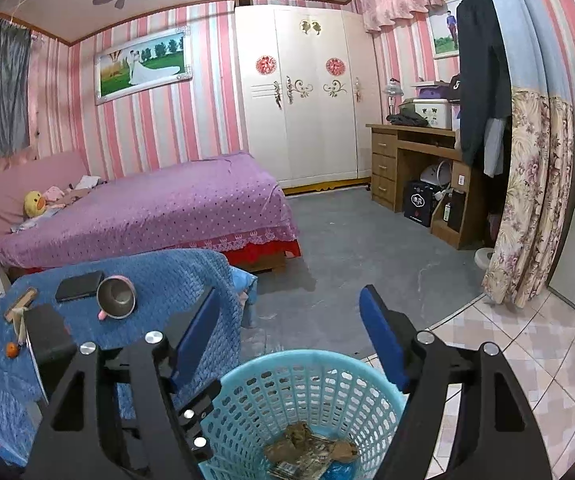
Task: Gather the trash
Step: 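Bring both open tools back over the trash on the blanket, then grasp the orange peel with the left tool while the right tool grasps the orange snack packet, then carry the orange peel and orange packet with both tools over the wastebasket, then open both tools to drop the peel and packet into the wastebasket, then bring both open tools back over the remaining trash on the blanket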
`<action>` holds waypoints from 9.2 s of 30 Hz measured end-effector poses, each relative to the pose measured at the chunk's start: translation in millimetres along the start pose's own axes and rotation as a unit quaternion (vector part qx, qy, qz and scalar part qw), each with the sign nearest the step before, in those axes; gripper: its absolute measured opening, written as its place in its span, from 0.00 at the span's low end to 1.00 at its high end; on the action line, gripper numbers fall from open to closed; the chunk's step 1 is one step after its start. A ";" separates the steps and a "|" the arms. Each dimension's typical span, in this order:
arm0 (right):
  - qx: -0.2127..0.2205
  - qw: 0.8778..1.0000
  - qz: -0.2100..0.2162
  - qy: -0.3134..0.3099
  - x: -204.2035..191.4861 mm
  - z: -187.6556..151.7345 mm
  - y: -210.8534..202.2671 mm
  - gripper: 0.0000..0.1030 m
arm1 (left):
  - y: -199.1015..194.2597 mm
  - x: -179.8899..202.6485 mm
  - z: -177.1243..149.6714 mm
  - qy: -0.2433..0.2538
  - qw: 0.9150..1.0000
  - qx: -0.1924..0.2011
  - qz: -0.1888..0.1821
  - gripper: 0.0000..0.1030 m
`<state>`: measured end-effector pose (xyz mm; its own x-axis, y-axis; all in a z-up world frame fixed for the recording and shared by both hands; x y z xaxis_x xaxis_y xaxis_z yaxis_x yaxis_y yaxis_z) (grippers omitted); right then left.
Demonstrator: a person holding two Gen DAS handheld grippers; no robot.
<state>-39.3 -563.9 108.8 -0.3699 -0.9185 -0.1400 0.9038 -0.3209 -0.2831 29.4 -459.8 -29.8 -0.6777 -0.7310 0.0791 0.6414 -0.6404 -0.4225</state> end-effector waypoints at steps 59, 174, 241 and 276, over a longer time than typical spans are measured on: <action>-0.105 0.969 0.199 -0.106 -363.2 -113.6 61.1 0.76 | -214.6 -431.7 -115.7 -0.176 0.931 -0.066 0.312 0.87; 0.014 0.996 0.079 0.044 -95.2 -2.0 2.9 0.04 | -184.4 -196.9 15.7 -0.080 0.987 0.048 0.130 0.17; -0.001 0.998 0.047 -0.034 -122.8 3.8 -0.5 0.63 | -176.1 -181.6 18.2 -0.076 0.987 0.045 0.132 0.58; -0.126 0.963 0.217 -0.102 -350.9 -108.8 67.3 0.64 | -251.2 -420.7 -64.0 -0.204 0.933 0.000 0.298 0.58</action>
<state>127.9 -238.0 35.6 0.1033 -0.9881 -0.1139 0.8735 0.1449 -0.4648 130.4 23.7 -14.7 -0.0080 -0.9857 0.1683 0.8605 -0.0925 -0.5009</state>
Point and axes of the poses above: each gripper's, at about its wrist camera, not at the fingertips, and y roughly the way its jaws point, x to its right, z to its top, the point moved 5 cm from there along y, roughly the way its jaws point, and after that the axes turned 7 degrees about x, right-handed, at the moved point
